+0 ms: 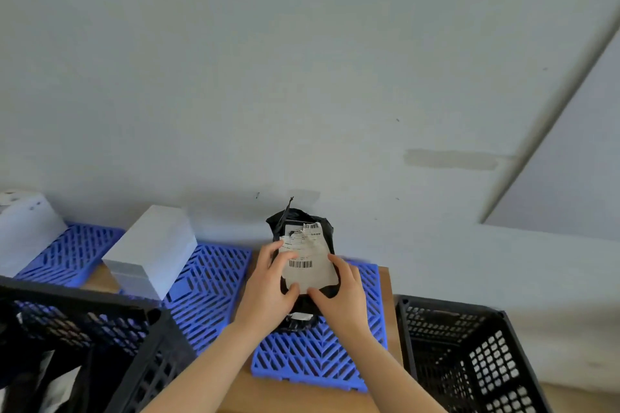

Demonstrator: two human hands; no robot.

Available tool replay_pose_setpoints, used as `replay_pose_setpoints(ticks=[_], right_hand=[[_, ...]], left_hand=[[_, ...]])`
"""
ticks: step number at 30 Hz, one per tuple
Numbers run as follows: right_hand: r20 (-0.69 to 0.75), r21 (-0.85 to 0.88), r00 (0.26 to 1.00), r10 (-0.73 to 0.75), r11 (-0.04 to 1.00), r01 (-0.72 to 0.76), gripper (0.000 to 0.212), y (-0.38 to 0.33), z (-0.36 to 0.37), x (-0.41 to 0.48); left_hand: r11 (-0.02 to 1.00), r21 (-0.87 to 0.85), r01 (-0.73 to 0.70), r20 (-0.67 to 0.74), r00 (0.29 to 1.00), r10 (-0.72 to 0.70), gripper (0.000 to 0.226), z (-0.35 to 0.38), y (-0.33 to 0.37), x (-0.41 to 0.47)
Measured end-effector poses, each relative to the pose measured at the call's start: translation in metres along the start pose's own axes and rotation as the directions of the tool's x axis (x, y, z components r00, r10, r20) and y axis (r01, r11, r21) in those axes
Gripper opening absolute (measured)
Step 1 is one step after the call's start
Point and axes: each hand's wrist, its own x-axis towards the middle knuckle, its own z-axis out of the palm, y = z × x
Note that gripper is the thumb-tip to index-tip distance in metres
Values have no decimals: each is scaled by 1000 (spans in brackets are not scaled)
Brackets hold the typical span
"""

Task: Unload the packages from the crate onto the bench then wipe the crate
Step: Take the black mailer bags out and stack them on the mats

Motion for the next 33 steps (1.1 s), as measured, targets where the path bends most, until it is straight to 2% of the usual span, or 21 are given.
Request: replay_pose_setpoints(ticks=[4, 12, 16, 26, 33], right_hand=[[4, -1, 996, 90, 996, -90, 67, 20, 35, 13], [-24, -84, 986, 166, 982, -168, 70, 47, 85, 22], [3, -121, 983, 185, 976, -183, 74, 56, 92, 28], [134, -201, 962, 238, 957, -208, 82, 67, 93, 52], [100, -215, 978, 182, 964, -158, 74, 54, 72, 47]], left_hand=[[999, -1, 35, 78, 996, -35, 51, 18, -39, 9], [997, -14, 80, 184, 980, -76, 51, 47, -92, 19], [996, -20, 91, 187, 979, -86, 55, 59, -101, 22], [979, 138, 151, 286, 940, -185, 50, 67, -116, 34], [969, 193, 152, 241, 950, -197, 50, 43, -93, 36]])
